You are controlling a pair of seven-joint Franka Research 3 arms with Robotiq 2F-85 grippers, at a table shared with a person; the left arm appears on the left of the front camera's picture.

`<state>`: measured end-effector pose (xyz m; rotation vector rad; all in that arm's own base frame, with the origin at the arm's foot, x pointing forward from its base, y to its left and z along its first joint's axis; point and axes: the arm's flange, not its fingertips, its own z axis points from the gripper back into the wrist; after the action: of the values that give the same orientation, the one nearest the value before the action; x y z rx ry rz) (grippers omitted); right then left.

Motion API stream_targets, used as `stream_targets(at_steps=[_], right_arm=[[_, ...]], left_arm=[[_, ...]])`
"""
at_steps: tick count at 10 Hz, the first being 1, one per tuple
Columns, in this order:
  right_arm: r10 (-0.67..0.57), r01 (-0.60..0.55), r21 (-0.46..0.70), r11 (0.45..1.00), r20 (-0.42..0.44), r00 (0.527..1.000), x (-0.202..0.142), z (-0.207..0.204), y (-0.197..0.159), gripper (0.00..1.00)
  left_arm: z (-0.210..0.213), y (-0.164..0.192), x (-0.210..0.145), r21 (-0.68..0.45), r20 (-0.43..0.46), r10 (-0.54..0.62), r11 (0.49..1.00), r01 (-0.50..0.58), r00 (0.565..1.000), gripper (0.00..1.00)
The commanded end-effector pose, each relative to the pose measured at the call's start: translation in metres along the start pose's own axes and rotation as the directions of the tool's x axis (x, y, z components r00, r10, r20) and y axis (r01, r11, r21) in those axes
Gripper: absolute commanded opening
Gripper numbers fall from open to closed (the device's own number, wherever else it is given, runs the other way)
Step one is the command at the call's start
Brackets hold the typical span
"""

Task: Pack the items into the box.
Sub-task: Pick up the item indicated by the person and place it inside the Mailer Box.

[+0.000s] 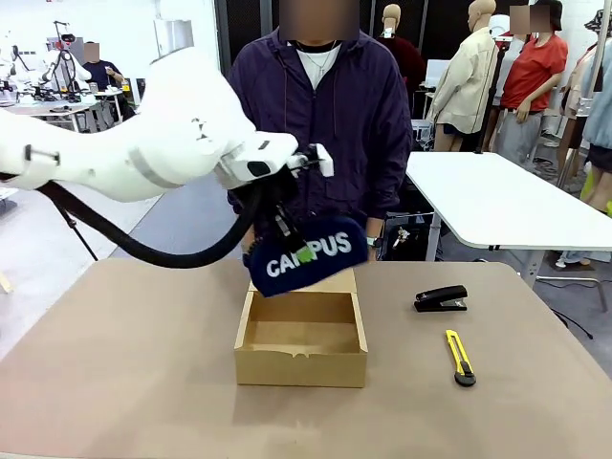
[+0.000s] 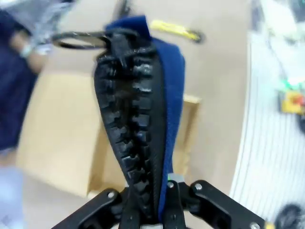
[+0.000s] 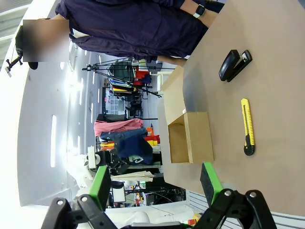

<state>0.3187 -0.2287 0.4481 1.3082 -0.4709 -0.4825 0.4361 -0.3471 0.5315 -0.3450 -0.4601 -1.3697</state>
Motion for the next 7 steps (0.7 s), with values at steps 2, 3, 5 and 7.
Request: stream_targets(at_steps=[2, 3, 5, 7], right_arm=[[0.023, -0.023, 0.001, 1.000, -0.005, 1.000, 0.002, 0.001, 0.002, 1.00], [0.023, -0.023, 0.001, 1.000, -0.005, 1.000, 0.002, 0.001, 0.002, 1.00], [0.023, -0.023, 0.001, 1.000, -0.005, 1.000, 0.002, 0.001, 0.002, 1.00], [0.023, -0.023, 0.001, 1.000, -0.005, 1.000, 0.002, 0.001, 0.002, 1.00]], left_arm=[[-0.014, 0.018, 0.011, -0.114, -0.101, -0.268, 0.960, 0.256, 0.958, 0.00], [-0.013, -0.006, 0.007, -0.090, -0.036, -0.144, 0.986, 0.140, 0.989, 0.00], [-0.013, -0.006, 0.007, -0.090, -0.036, -0.144, 0.986, 0.140, 0.989, 0.00], [-0.038, 0.005, 0.010, -0.168, -0.115, -0.213, 0.967, 0.193, 0.970, 0.00]])
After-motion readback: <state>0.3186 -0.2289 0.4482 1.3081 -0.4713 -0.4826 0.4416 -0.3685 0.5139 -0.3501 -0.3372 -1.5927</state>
